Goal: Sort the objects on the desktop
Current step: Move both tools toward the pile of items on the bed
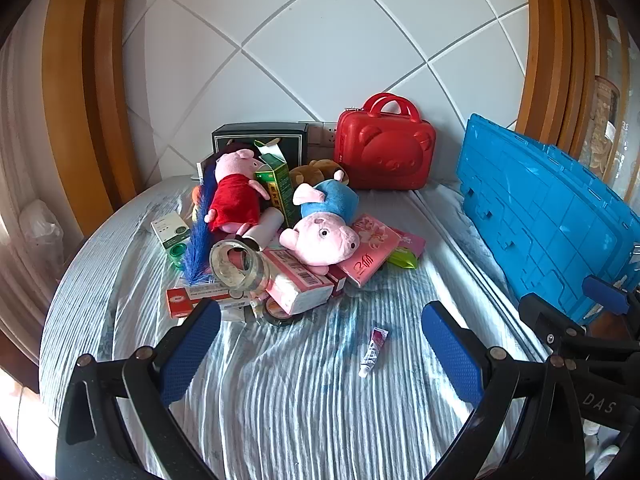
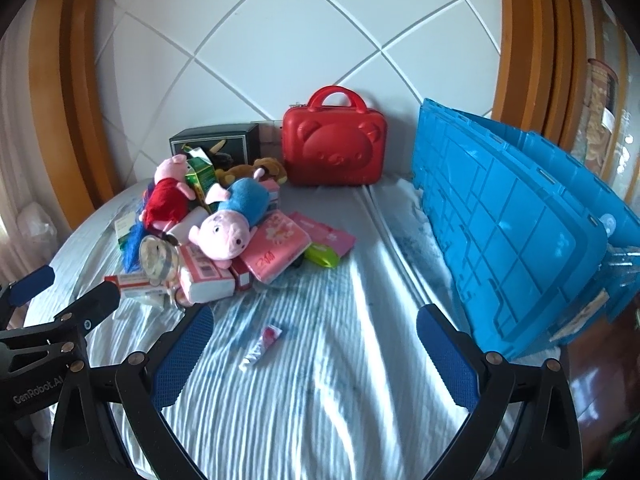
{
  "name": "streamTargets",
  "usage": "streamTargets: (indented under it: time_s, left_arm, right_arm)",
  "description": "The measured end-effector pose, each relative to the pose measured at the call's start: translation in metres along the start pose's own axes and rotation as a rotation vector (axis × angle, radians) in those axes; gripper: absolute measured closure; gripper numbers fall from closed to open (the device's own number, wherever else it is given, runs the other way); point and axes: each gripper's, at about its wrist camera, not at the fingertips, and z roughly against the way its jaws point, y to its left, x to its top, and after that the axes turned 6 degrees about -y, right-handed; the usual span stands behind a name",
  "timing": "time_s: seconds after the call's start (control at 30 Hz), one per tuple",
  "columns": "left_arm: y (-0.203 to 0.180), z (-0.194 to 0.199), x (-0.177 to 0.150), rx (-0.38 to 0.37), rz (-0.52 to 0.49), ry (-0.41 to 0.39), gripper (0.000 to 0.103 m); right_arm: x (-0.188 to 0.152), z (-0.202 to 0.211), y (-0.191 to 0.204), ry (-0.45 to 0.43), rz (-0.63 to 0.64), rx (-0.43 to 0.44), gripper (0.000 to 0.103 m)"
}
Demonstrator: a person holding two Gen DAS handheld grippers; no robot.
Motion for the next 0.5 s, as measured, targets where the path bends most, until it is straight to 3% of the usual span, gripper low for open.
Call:
streamTargets:
  time_s: [0.5]
  left_arm:
    - [-0.0018, -0.0048, -0.0024, -0.017, -0.018, 0.013, 0.001]
  right_arm:
    - [-0.0024, -0.0064, -0.0007, 0.017, -0.013, -0.014, 0.000]
